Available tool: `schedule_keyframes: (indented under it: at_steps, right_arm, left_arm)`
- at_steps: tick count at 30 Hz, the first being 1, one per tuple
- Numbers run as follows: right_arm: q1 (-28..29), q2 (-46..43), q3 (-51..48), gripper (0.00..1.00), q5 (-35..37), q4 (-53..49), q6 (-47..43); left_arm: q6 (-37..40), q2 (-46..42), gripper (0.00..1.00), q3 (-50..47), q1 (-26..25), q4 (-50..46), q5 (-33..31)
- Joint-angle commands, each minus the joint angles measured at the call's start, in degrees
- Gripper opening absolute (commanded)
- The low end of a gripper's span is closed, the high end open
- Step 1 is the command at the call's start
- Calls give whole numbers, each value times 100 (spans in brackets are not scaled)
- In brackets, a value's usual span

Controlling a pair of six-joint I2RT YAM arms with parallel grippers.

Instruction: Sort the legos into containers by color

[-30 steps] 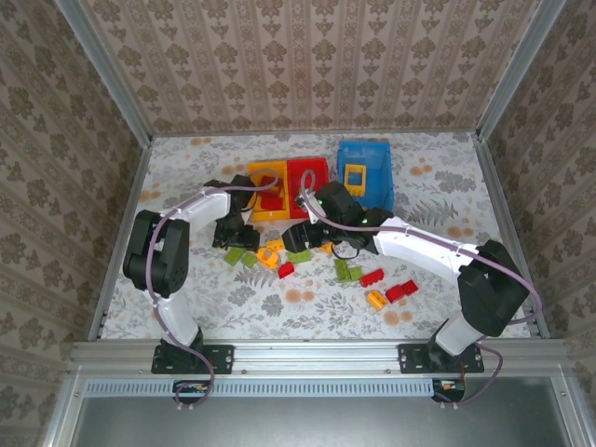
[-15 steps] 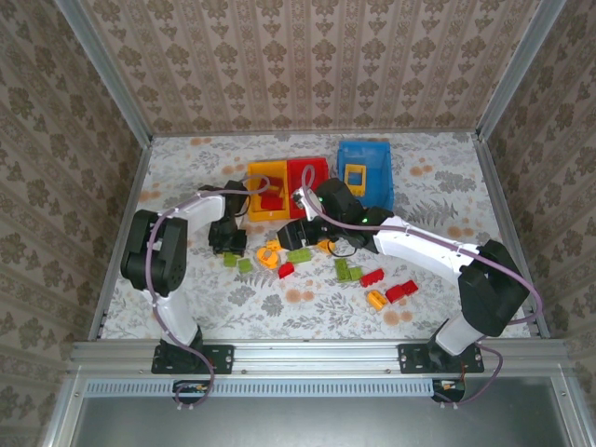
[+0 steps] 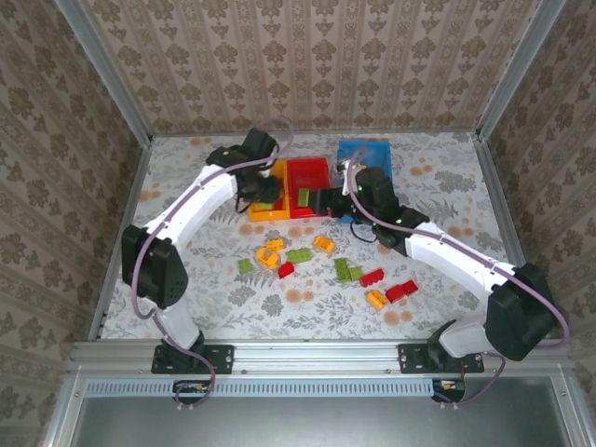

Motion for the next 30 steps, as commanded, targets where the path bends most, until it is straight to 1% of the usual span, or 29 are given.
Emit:
schedule_keyframes:
  at_steps: [1, 5, 11, 13, 15, 18, 20, 25, 28, 30]
  right_arm:
    - [-93, -143, 132, 73, 792, -167, 228]
    - [-247, -274, 60, 73, 885, -158, 446]
    - [-272, -528, -125, 73, 902, -338, 475]
    - [-288, -627, -211, 73, 917, -403, 474]
    - [-298, -712, -310, 73, 920, -506, 452]
    - [-298, -753, -437, 73, 824, -801, 322]
    - [-294, -761, -537, 73, 694, -1054, 103]
    - [-210, -554, -649, 73, 381, -1830, -863]
    - [-23, -187, -569, 73, 233, -2186, -1572]
    - [105, 242, -369, 73, 173, -2459, -1953]
  left_arm:
    - [-252, 870, 25, 751, -217, 26, 309]
    - [-241, 1786, 26, 1720, -275, 157, 396]
    - [-242, 2863, 31, 2763, -222, 89, 599]
    - [-280, 3056, 38, 2943, -203, 37, 703]
    - [-320, 3125, 50, 2998, -194, 51, 799]
    - [-404, 3058, 57, 3006, -191, 1, 850]
    - [-426, 2915, 58, 2961, -194, -9, 846]
    - [-611, 2298, 57, 2585, -194, 81, 880]
    - [-823, 1684, 55, 1958, -220, 401, 954]
    - [-985, 1161, 53, 1428, -244, 580, 935]
